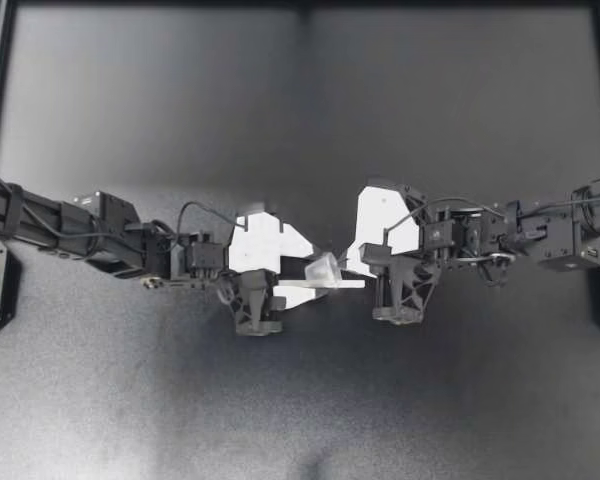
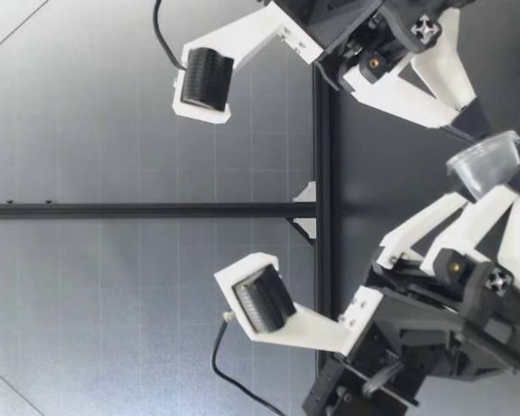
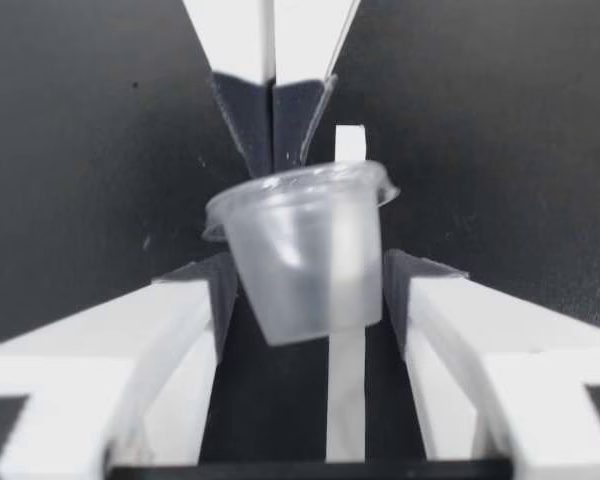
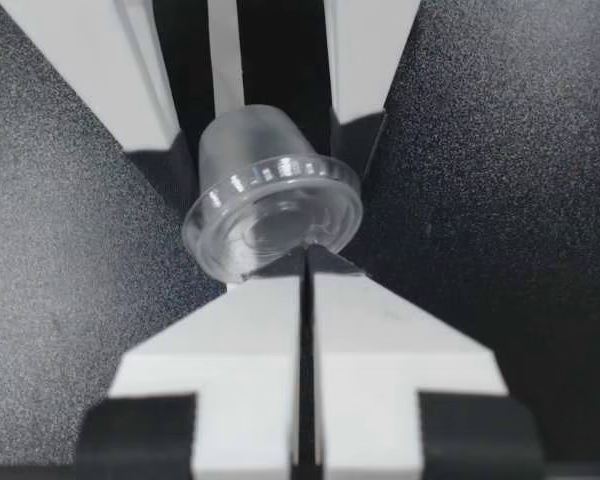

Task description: Pick up the plastic cup and open its lid.

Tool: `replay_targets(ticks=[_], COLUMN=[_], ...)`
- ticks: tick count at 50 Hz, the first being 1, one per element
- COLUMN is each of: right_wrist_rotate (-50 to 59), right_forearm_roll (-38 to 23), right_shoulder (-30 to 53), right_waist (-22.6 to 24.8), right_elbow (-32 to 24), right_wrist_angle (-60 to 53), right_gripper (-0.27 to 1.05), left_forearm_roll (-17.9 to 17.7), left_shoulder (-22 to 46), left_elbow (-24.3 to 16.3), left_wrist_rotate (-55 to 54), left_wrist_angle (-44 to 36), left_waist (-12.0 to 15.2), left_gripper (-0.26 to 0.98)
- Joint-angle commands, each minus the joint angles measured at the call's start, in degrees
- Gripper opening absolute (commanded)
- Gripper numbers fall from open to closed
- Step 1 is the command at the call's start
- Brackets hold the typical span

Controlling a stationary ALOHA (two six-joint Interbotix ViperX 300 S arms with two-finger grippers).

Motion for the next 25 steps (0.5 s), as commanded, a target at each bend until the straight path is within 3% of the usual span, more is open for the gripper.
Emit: replay_targets(ticks=[1,19,25], right_wrist_rotate=[0.1,0.1,0.1], right_forearm_roll=[0.1,0.1,0.1], right_shoulder=[-1.3,-1.4,-1.8], right_waist=[0.0,0.4,0.4], right_elbow=[-1.3,-1.5,-1.3], right_wrist_angle=[-0.3,-0.3,-0.3], right_gripper=[-0.18,-0.18,-0.18], left_forearm_roll=[0.1,-0.1,-0.1], left_shoulder=[-1.0,-0.9,-0.9], left_elbow=[-1.1,-1.0,-0.9], left_wrist_rotate=[0.1,0.0,-0.1], left_wrist_angle=[-0.3,-0.3,-0.2], left_waist=[0.1,0.1,0.1], left_gripper=[0.49,0.47,0.39])
